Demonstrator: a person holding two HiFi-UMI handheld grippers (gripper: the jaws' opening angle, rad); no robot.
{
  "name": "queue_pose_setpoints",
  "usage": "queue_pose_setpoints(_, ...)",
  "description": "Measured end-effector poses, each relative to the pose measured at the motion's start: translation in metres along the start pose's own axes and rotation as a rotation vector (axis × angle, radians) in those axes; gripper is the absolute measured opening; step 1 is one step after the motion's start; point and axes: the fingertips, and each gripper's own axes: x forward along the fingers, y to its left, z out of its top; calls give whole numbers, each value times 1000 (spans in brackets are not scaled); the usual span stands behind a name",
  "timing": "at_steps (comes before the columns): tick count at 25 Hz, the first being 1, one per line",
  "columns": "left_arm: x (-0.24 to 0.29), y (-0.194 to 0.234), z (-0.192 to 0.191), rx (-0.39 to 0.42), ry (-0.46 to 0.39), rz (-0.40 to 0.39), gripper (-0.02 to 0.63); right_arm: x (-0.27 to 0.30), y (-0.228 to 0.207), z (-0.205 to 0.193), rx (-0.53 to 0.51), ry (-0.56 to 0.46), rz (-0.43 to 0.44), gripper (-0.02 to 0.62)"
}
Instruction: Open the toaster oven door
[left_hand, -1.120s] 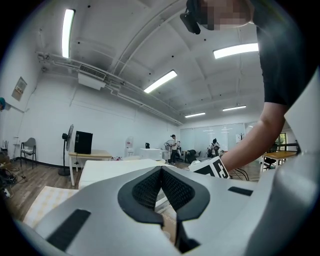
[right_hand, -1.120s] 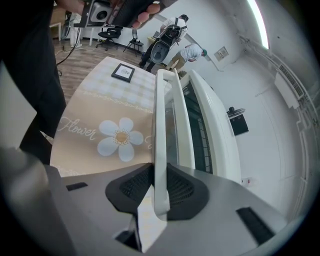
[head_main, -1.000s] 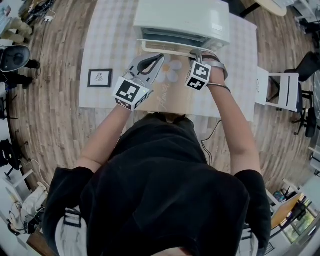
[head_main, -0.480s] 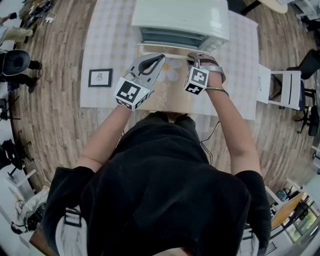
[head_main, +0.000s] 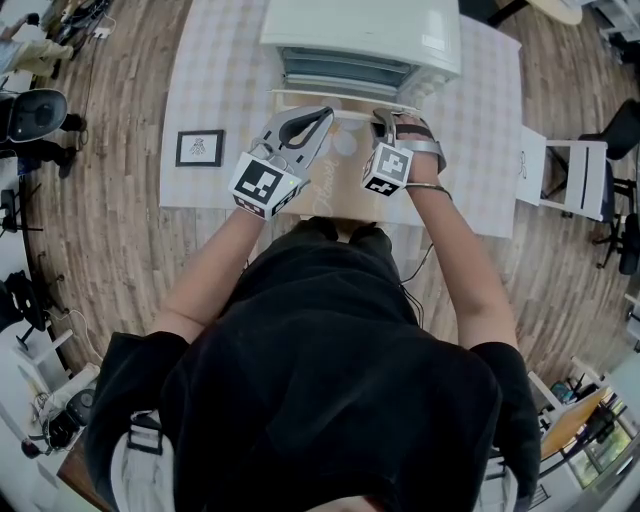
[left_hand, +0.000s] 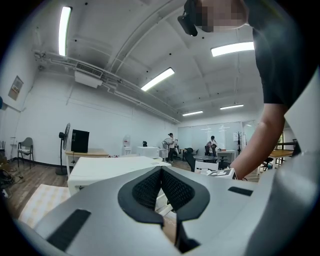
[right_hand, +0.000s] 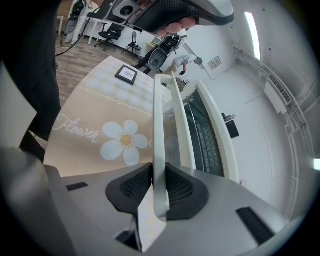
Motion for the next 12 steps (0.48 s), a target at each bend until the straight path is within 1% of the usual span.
queue_pose_setpoints(7,2,-6,-4,-2,-1,-15,17,1,16,-2,9,-10,-17,91)
queue_pose_setpoints(12,-1,-10,-7,1,7,-23,17,-1,25,-1,4,-20,-49,98)
